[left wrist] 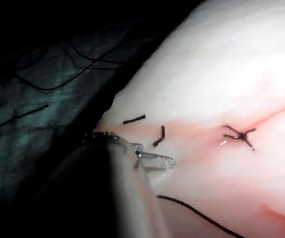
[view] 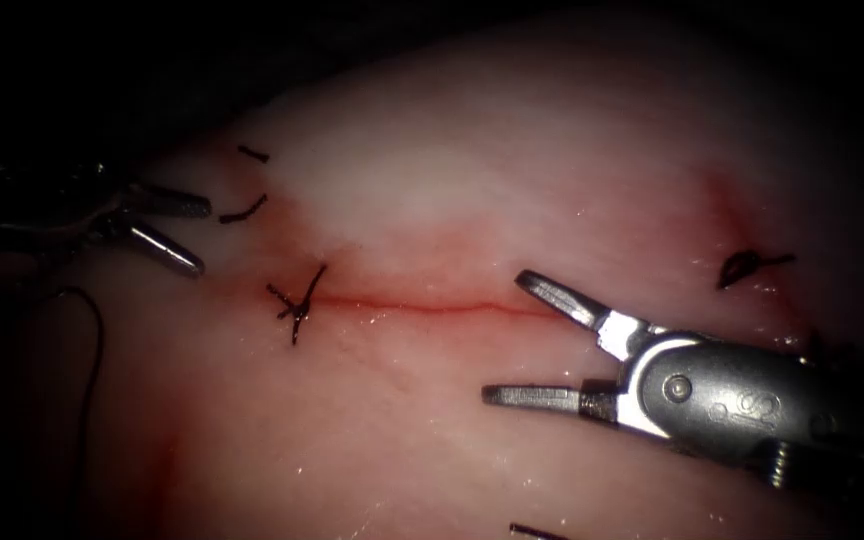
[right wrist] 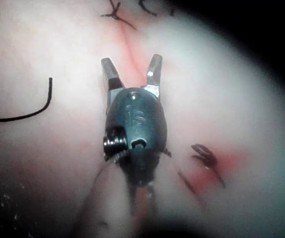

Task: Wound Closure
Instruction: Set down the cut suture end with the left tool, then grab the suture to pull the needle into view with the left gripper.

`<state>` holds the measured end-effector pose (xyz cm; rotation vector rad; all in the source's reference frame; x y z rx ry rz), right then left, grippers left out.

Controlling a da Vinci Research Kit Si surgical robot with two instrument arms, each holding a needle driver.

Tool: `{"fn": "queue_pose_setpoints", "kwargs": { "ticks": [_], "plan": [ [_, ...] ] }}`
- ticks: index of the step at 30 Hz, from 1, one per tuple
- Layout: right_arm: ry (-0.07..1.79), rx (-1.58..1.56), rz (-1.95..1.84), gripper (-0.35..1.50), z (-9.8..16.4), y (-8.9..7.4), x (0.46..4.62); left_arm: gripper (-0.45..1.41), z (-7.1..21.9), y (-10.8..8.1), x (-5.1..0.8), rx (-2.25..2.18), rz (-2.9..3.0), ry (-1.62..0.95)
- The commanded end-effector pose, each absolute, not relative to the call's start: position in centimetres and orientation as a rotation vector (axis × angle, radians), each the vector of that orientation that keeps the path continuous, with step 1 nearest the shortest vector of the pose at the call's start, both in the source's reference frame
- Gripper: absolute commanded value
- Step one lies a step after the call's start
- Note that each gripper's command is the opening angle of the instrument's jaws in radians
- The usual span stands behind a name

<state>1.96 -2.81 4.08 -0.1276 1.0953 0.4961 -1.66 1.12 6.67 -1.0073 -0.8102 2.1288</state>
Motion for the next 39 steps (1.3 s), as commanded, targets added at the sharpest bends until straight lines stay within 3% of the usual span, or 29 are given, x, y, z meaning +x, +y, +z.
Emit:
{"fn": "queue_pose_setpoints", "kwargs": {
  "ticks": [1, 9, 10, 13, 19, 28, 39],
  "plan": [
    [1.1, -0.131, 0.495, 1.2, 4.1, -2.7, 2.08, 0.39, 6.7, 1.3, -1.71, -1.004, 2.125, -0.799],
    [1.1, -0.132, 0.494, 1.2, 4.1, -2.7, 2.08, 0.39, 6.3, 1.5, -1.74, -1.17, 2.056, -0.711],
    [1.1, -0.132, 0.494, 1.2, 4.1, -2.7, 2.08, 0.44, 6.2, 1.5, -1.73, -1.167, 2.054, -0.716],
    [1.101, -0.135, 0.491, 1.2, 4.1, -2.8, 2.09, 0.83, 6.0, 1.4, -1.62, -1.144, 2.059, -0.715],
    [1.099, -0.146, 0.487, 1.21, 4.2, -2.9, 2.14, 0.99, 5.7, 1.2, -1.33, -1.029, 2.147, -0.719],
    [1.098, -0.151, 0.492, 1.27, 4.2, -2.9, 2.19, 0.89, 5.5, 0.9, -0.92, -0.83, 2.331, -0.67],
    [1.098, -0.152, 0.49, 1.28, 4.2, -3.0, 2.2, 0.78, 5.8, 0.7, -0.99, -0.783, 2.37, -0.649]
  ]
}}
